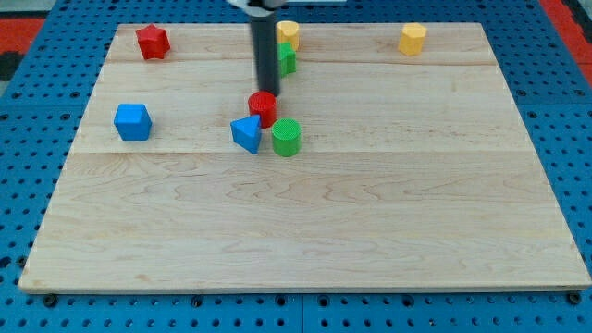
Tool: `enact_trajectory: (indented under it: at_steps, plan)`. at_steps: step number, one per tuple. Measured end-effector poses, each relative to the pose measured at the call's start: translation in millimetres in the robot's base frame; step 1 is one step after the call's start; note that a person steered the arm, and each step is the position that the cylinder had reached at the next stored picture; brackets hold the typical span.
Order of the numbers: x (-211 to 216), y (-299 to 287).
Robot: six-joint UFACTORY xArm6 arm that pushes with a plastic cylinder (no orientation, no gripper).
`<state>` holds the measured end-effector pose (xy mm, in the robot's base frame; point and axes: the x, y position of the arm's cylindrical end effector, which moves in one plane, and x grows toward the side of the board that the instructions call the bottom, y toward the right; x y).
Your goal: Separate the red circle from the blue triangle
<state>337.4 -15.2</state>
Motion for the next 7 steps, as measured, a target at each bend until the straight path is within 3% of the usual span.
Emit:
enact_trajectory:
  at_steps: [3,5,6,7]
  plan:
    - [-14,9]
    - [-16,-50]
    - [20,-67]
    - [60,5]
